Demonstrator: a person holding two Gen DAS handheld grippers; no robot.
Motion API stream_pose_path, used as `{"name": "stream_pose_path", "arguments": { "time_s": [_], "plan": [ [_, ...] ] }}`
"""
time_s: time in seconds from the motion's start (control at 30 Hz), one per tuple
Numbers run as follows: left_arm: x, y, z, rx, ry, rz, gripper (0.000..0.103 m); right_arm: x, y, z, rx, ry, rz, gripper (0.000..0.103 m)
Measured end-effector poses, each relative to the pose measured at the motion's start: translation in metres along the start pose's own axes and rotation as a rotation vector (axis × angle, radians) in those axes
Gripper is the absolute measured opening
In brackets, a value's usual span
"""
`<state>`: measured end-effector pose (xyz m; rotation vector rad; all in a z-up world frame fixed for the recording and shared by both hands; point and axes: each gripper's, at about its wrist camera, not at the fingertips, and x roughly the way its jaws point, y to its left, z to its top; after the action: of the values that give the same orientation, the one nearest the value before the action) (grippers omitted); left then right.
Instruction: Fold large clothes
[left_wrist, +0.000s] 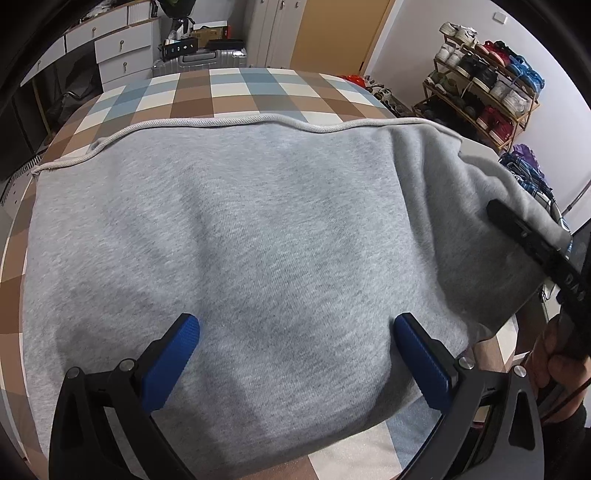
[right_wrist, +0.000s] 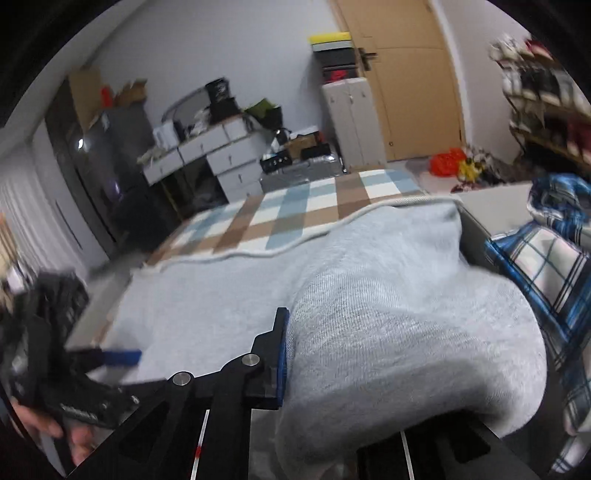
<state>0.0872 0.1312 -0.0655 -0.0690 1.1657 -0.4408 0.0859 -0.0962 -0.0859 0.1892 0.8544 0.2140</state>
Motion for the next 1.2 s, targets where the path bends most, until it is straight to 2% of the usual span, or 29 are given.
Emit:
{"name": "stream_pose_path", "arguments": {
  "time_s": [0.07, 0.13, 0.23, 0.33, 0.37, 0.4, 0.5, 0.57, 0.63, 0.67, 0.77, 0.9, 1.07, 1.2],
  "plan": [
    [-0.001, -0.001, -0.001, 0.004, -0.001, 0.001, 0.102, 0.010, -0.015, -0.003, 0.085, 0.048, -0.021, 0.014],
    [-0.001, -0.001, -0.002, 0.005, -0.001, 0.001, 0.102, 0.018, -0.042, -0.006, 0.225, 0.100, -0.032, 0.016],
    [-0.001, -0.001, -0.002, 0.006, 0.000, 0.001, 0.102, 0.022, -0.086, -0.018, 0.458, 0.152, 0.018, 0.021],
    [0.000, -0.001, -0.001, 0.004, 0.001, 0.001, 0.102, 0.024, -0.104, -0.025, 0.552, 0.176, 0.016, 0.040],
    [0.000, -0.001, -0.002, 0.003, 0.001, 0.002, 0.102, 0.025, -0.106, -0.024, 0.565, 0.180, 0.004, 0.057],
    [0.000, -0.001, -0.002, 0.003, 0.000, 0.002, 0.102, 0.025, -0.110, -0.023, 0.583, 0.166, -0.011, 0.067],
    [0.000, -0.002, -0.002, 0.005, -0.002, 0.003, 0.102, 0.032, -0.114, -0.020, 0.618, 0.136, -0.014, 0.077],
    [0.000, -0.001, -0.002, 0.007, -0.001, -0.001, 0.102, 0.037, -0.110, -0.016, 0.594, 0.130, -0.015, 0.074],
    [0.000, -0.001, -0.002, 0.008, -0.002, -0.003, 0.102, 0.033, -0.105, -0.015, 0.561, 0.100, -0.037, 0.035],
    [0.000, -0.001, -0.002, 0.008, -0.002, -0.005, 0.102, 0.030, -0.105, -0.012, 0.531, 0.088, -0.042, 0.024],
    [0.001, 0.001, -0.003, 0.009, 0.002, -0.015, 0.102, 0.012, -0.086, 0.001, 0.398, 0.000, -0.028, 0.019],
    [0.000, 0.001, -0.005, 0.017, -0.004, -0.027, 0.102, -0.018, -0.040, 0.013, 0.151, -0.094, -0.093, 0.016],
    [0.000, -0.011, -0.011, 0.034, 0.003, -0.045, 0.102, -0.051, -0.013, 0.021, 0.072, -0.168, -0.070, 0.015],
    [0.001, -0.022, -0.014, 0.059, 0.018, -0.075, 0.102, -0.062, 0.014, 0.029, -0.066, -0.167, -0.092, 0.015]
  ]
}}
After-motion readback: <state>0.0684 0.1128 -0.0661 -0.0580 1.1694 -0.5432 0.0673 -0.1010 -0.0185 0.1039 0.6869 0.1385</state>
